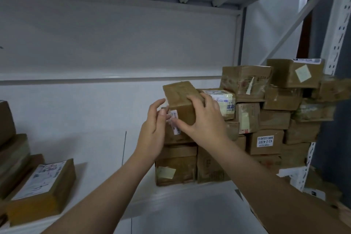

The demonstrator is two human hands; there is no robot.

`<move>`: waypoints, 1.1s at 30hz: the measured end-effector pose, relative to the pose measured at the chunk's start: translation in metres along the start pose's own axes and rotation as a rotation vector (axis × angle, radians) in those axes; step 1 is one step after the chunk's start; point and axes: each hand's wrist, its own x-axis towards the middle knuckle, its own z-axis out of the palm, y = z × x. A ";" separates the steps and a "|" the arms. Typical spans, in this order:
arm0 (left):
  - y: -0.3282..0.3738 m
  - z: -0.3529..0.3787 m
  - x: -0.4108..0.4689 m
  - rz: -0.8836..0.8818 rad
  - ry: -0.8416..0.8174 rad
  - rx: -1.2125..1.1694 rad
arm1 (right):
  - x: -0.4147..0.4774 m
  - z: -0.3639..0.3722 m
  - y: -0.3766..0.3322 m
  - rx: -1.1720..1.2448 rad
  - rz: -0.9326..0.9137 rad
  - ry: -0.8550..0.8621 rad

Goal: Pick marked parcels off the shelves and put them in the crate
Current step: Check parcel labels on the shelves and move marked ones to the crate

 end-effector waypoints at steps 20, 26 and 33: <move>0.003 -0.076 0.005 -0.165 -0.028 -0.511 | -0.021 0.035 -0.070 1.053 0.129 0.187; -0.004 -0.097 0.007 -0.075 0.048 -0.403 | -0.019 0.036 -0.082 0.975 0.073 0.070; -0.002 -0.102 0.002 -0.031 0.057 -0.349 | -0.022 0.032 -0.093 1.008 0.056 0.082</move>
